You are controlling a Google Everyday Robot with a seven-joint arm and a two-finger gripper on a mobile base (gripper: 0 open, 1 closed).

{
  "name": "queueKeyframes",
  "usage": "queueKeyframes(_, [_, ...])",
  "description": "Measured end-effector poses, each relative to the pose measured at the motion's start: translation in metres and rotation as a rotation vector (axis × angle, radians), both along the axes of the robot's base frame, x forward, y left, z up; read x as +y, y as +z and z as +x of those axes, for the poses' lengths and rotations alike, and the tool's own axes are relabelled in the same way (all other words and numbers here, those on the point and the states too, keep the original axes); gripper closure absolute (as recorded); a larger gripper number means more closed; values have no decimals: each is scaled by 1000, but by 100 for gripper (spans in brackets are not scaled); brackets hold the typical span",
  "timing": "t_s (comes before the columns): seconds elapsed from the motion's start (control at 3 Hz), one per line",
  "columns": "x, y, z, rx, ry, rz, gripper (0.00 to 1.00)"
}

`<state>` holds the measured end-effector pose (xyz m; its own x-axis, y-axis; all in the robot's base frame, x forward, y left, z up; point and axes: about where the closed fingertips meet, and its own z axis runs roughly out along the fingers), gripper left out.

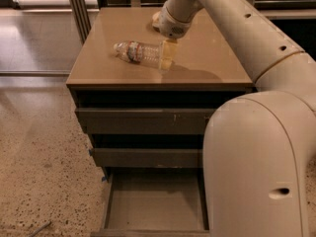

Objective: Place water bottle into bottom drawer

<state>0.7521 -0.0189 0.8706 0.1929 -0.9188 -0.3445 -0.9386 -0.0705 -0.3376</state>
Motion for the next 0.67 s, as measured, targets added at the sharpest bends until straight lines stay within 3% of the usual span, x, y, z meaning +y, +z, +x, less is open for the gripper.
queueKeyframes(0.67, [13,-37,6,78,21,-10,0])
